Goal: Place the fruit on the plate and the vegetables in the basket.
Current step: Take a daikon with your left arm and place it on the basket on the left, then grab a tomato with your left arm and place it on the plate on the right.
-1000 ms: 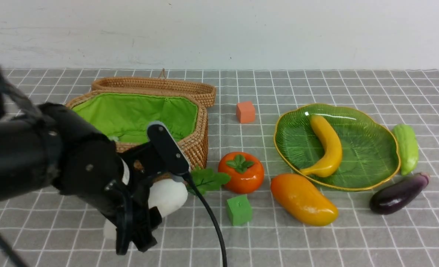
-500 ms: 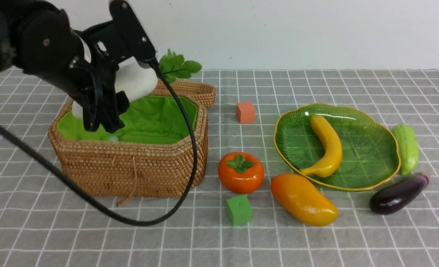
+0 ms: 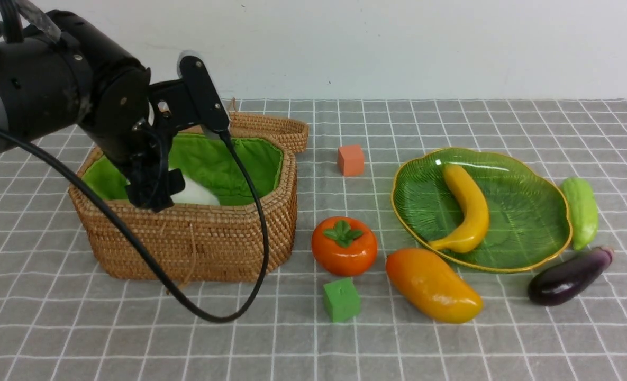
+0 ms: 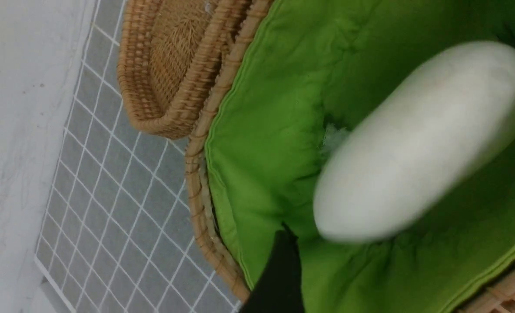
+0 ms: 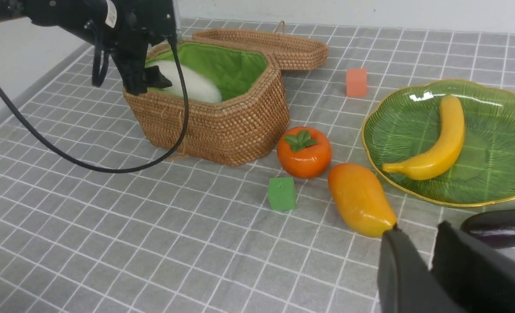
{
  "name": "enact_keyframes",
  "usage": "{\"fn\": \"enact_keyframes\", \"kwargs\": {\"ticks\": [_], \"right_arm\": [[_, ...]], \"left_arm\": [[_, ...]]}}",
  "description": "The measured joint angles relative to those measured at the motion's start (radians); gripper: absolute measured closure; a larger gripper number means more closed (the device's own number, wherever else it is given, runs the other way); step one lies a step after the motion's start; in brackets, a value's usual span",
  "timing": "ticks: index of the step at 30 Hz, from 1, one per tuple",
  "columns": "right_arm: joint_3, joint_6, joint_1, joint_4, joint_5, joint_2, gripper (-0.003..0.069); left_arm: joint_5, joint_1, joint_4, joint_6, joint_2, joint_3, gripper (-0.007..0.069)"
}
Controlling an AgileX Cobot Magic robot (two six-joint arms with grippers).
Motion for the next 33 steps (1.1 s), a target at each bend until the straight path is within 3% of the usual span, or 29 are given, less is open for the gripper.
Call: {"fn": "enact_keyframes", "kwargs": {"ticks": [2, 5, 7, 8, 10, 14, 18, 21, 23, 26, 27, 29, 33], "right_arm": [[0.0, 0.0, 0.0, 0.0, 0.0, 0.0, 0.0531], [0.0, 0.0, 0.0, -0.001, 0.0, 0.0, 0.0529], [0.0, 0.0, 0.0, -0.003, 0.0, 0.0, 0.0529], [0.0, 0.0, 0.0, -0.016, 0.003, 0.0, 0.0528], [0.0, 0.0, 0.0, -0.034, 0.006, 0.0, 0.0526], [0.0, 0.0, 0.0, -0.051, 0.007, 0.0, 0.0525], [0.0, 0.0, 0.0, -0.052, 0.017, 0.0, 0.0522], [0.0, 0.0, 0.0, -0.052, 0.04, 0.0, 0.0519], [0.0, 0.0, 0.0, -0.052, 0.054, 0.0, 0.0517], [0.0, 0.0, 0.0, -0.052, 0.075, 0.0, 0.0517], [0.0, 0.0, 0.0, -0.052, 0.075, 0.0, 0.0516], [0.0, 0.0, 0.0, -0.052, 0.089, 0.0, 0.0516], [0.0, 0.0, 0.0, -0.052, 0.094, 0.0, 0.0516]], "left_arm": [[0.016, 0.0, -0.003, -0.036, -0.007, 0.0, -0.0034], [0.042, -0.004, -0.066, -0.202, -0.04, 0.0, 0.0073], [0.051, -0.011, -0.103, -0.249, -0.054, 0.0, 0.0132], [0.073, -0.044, -0.17, -0.311, -0.081, -0.002, 0.027], [0.104, -0.106, -0.25, -0.353, -0.094, -0.021, 0.0449], [0.219, -0.233, -0.383, -0.375, -0.045, -0.153, 0.0638], [0.337, -0.327, -0.415, -0.372, 0.092, -0.345, 0.062], [0.394, -0.382, -0.381, -0.327, 0.261, -0.522, 0.0479], [0.405, -0.39, -0.34, -0.299, 0.376, -0.607, 0.031], [0.386, -0.39, -0.282, -0.283, 0.462, -0.646, 0.0144], [0.381, -0.39, -0.278, -0.283, 0.467, -0.647, 0.0133], [0.344, -0.39, -0.224, -0.278, 0.522, -0.651, 0.0023], [0.295, -0.39, -0.16, -0.278, 0.58, -0.655, -0.003]]}}
